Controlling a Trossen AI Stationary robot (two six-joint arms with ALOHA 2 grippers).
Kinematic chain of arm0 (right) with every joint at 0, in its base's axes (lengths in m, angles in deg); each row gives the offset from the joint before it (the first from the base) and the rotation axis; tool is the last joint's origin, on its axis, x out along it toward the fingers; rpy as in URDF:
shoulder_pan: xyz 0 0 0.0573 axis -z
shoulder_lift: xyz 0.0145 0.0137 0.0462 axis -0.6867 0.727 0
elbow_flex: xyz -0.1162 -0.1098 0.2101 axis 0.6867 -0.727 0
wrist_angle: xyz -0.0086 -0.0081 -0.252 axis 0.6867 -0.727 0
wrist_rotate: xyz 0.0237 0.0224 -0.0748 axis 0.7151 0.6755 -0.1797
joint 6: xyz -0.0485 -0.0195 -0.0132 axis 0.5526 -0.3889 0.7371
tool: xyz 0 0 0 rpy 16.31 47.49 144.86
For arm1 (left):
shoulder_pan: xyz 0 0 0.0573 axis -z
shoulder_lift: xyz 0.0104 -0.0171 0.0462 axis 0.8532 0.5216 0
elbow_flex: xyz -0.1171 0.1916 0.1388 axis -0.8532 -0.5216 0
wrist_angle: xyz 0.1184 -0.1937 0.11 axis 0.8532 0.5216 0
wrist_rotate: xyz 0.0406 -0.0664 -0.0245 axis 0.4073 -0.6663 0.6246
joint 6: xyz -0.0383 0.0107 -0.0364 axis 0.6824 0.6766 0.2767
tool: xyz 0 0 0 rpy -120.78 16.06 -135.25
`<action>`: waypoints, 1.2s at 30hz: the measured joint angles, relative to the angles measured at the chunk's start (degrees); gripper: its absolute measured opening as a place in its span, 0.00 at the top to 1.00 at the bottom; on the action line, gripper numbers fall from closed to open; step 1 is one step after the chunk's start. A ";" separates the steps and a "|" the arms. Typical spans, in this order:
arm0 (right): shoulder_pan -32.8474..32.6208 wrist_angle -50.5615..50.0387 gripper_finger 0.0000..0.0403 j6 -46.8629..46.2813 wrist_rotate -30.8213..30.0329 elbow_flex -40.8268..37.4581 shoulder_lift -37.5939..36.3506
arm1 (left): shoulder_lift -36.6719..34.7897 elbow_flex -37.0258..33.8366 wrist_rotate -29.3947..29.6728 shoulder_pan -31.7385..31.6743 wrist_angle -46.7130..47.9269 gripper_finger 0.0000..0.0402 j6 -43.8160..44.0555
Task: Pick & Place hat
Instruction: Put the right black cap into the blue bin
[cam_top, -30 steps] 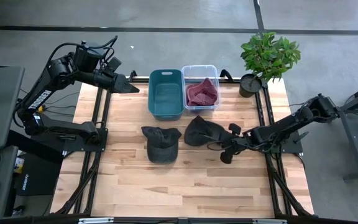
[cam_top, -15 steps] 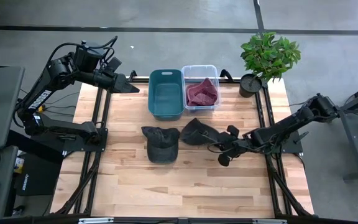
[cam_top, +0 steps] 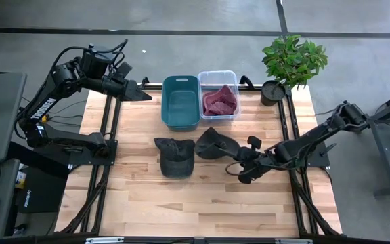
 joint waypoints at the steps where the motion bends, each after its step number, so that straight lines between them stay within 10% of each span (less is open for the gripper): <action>1: -0.25 -0.81 0.99 0.04 -0.60 0.49 0.00 | 0.00 0.00 0.07 0.01 0.00 0.44 0.01; 17: -3.68 -15.45 0.99 2.22 -10.36 14.03 -0.04 | 0.00 0.00 0.21 0.00 0.00 0.44 0.16; 36: 1.76 -15.92 0.99 26.26 -22.48 26.78 -0.07 | 0.54 0.02 -1.18 0.00 -1.37 0.44 4.31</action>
